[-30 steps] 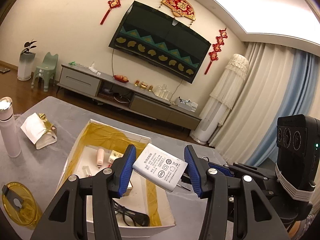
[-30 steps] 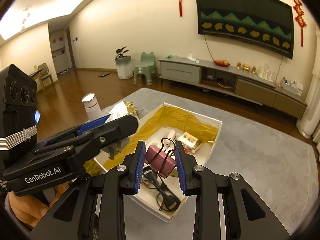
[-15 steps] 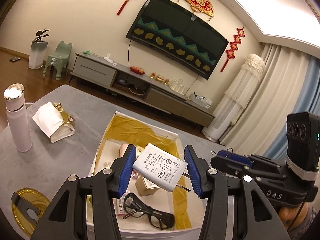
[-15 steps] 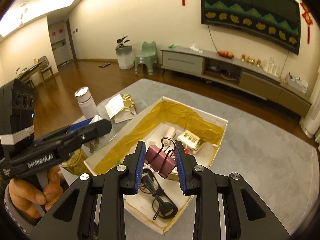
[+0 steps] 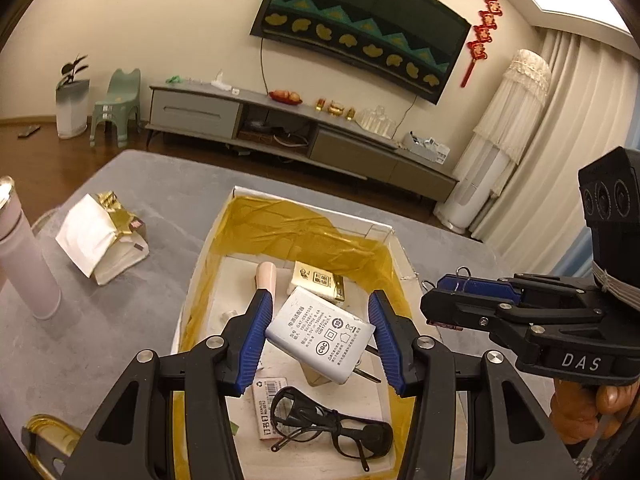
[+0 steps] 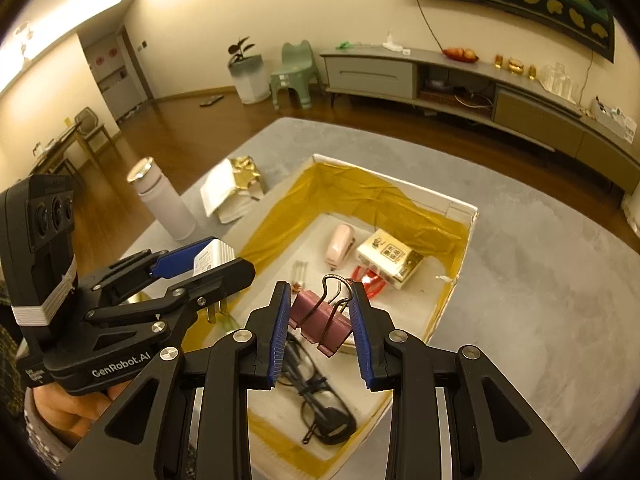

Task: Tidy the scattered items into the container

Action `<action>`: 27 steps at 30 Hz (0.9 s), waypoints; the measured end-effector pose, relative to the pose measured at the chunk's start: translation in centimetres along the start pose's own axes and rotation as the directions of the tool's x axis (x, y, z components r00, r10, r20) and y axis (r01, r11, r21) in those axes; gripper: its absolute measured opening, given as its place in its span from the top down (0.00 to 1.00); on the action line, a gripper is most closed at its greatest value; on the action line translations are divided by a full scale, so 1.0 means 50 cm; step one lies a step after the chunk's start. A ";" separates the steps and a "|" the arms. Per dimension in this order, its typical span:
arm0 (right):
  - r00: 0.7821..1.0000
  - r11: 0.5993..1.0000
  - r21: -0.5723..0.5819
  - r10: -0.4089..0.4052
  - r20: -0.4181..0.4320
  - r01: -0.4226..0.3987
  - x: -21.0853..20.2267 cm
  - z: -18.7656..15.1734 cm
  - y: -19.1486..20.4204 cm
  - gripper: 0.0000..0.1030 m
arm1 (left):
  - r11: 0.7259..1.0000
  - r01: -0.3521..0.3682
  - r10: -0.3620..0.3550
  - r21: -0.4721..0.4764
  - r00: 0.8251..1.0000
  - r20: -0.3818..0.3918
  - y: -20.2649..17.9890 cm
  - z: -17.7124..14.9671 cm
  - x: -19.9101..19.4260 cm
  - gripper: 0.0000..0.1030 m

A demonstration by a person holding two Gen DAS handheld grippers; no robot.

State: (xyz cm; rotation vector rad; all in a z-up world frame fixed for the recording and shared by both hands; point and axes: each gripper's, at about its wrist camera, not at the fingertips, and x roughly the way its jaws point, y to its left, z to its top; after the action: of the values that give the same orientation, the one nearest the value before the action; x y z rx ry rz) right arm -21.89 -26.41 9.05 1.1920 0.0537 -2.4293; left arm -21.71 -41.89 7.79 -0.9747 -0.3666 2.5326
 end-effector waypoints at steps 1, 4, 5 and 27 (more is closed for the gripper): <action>1.000 1.000 -0.004 -0.004 -0.006 0.004 0.007 0.003 -0.004 0.70 | 1.000 0.012 -0.012 -0.028 1.000 -0.012 0.007 0.003 0.009 0.50; 1.000 1.000 -0.023 -0.008 -0.022 0.007 0.023 0.005 -0.009 0.69 | 0.995 0.037 -0.040 -0.095 0.999 -0.030 0.020 0.008 0.025 0.50; 1.000 1.000 -0.029 -0.009 -0.026 0.008 0.027 0.005 -0.010 0.69 | 0.994 0.039 -0.043 -0.106 0.999 -0.031 0.021 0.010 0.028 0.50; 0.996 0.998 -0.055 -0.018 -0.082 0.014 0.090 0.010 -0.068 0.56 | 0.970 0.039 -0.063 -0.239 0.994 -0.095 0.045 0.022 0.087 0.40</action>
State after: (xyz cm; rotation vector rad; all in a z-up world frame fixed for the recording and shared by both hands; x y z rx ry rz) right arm -26.03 -25.06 5.43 1.2716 0.1534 -2.3760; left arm -26.03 -41.99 5.23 -1.1603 -0.6661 2.4206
